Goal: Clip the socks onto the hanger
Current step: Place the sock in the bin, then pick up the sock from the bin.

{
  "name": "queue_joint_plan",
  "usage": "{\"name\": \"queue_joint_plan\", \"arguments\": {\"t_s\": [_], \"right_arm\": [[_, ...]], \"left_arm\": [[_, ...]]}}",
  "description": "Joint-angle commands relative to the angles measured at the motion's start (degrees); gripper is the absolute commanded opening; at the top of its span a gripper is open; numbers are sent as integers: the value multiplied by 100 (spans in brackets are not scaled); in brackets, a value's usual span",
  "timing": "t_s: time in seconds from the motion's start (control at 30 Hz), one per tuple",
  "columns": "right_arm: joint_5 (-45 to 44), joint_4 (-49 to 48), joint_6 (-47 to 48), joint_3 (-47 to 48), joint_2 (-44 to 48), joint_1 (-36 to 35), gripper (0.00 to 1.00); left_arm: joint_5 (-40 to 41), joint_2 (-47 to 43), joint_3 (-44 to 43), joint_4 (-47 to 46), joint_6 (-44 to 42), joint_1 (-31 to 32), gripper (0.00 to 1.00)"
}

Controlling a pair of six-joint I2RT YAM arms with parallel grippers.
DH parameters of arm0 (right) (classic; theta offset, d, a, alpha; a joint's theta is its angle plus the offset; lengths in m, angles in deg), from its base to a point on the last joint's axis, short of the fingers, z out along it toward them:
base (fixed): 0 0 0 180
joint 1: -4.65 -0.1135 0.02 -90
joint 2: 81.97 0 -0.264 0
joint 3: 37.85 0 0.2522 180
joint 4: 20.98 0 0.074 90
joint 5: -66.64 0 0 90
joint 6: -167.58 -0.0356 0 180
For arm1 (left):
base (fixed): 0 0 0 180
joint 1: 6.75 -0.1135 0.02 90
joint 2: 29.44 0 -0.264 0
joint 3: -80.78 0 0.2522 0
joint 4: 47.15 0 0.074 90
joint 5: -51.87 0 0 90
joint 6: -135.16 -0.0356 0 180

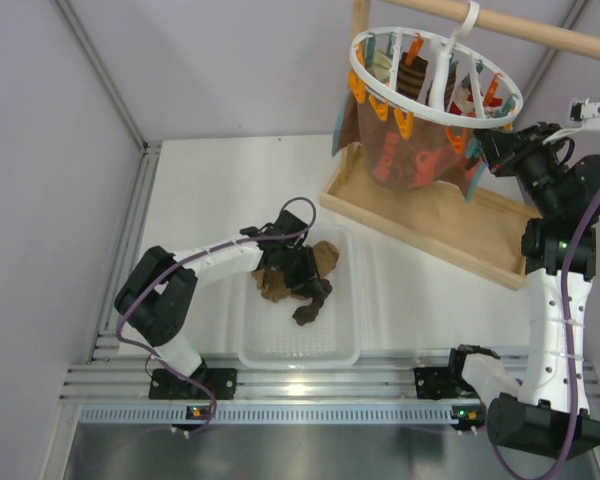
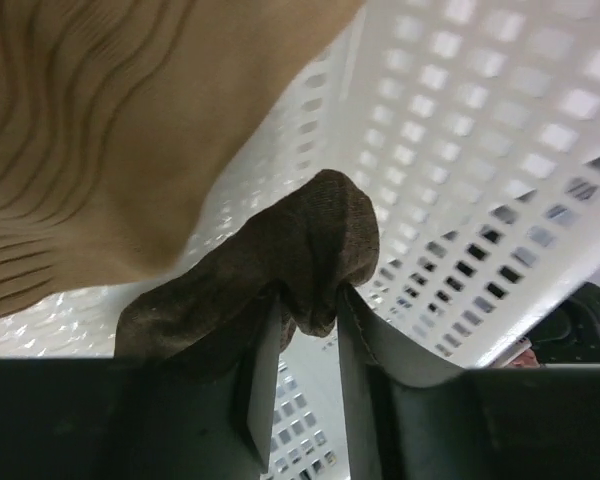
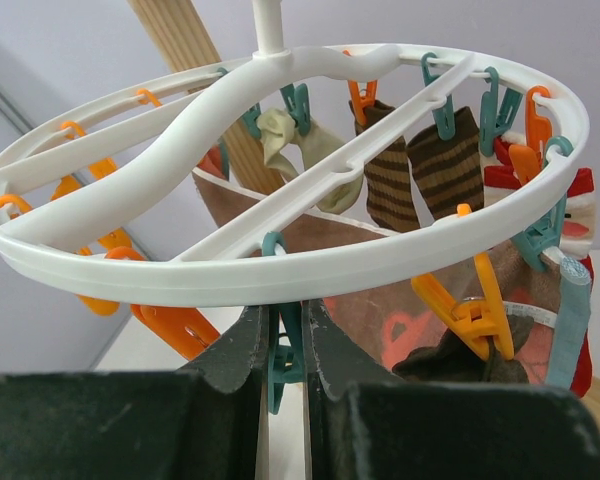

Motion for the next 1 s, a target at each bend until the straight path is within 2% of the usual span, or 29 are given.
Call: {"name": "queue_joint_plan", "arguments": {"t_s": [0.0,0.03,0.1,0.13,0.17,0.2,0.23,0.27,0.3,0.33,0.4,0.43,0.47,0.5,0.53,0.6,0.63,0.7,0.8,0.97], "right_arm": [[-51,476,92,1,-103,36,0],[-42,476,109,1,-94,36,0],[-42,476,109,1,-94,36,0],[-42,467,109,1,-103,36,0],[-33,458,118,-8,-103,36,0],[-33,441,110,-25,-103,36,0],[-25,432,92,-25,-94,36,0],[-24,423,101,-43,-103,36,0],[-33,414,92,-43,-103,36,0],[-33,414,92,-43,-112,36,0],[-33,414,92,-43,-94,37,0],[-33,414,92,-43,-103,45,0],[-25,414,101,-43,-103,37,0],[-24,405,83,-60,-112,45,0],[-16,397,83,-69,-103,37,0],[-7,388,66,-87,-138,37,0],[-7,362,57,-96,-138,36,0],[-7,344,57,-113,-147,45,0],[-33,388,101,-113,-147,36,0],[-42,449,171,-69,-156,37,0]], "left_arm": [[-253,-100,-641,-517,-104,-2,35],[-279,-205,-755,-491,-715,7,39],[-558,-293,-1186,-307,-1587,7,41],[-683,-380,-1335,-28,-2592,-2,49],[-806,-425,-1563,71,-3072,7,51],[-1285,-538,-1644,150,-3616,-2,59],[-1525,-609,-1784,508,-4761,24,92],[-1580,-679,-1794,607,-5173,59,93],[-1615,-811,-1785,712,-5482,86,93],[-1572,-838,-1828,879,-6355,155,91],[-1641,-926,-1838,1528,-7255,209,89],[-1616,-970,-1829,1740,-8261,296,87],[-1694,-1031,-1690,2072,-8784,314,84],[-1842,-1145,-1540,2285,-9947,366,81],[-1853,-1207,-1539,2522,-10550,437,81],[-1853,-1417,-1092,2690,-11588,639,77],[-1687,-1479,-769,2630,-12385,840,75],[-1642,-1541,-494,2376,-12900,999,67],[-1388,-1297,-238,1980,-13682,1271,61],[-975,-629,-264,1567,-13948,1325,57]]}}
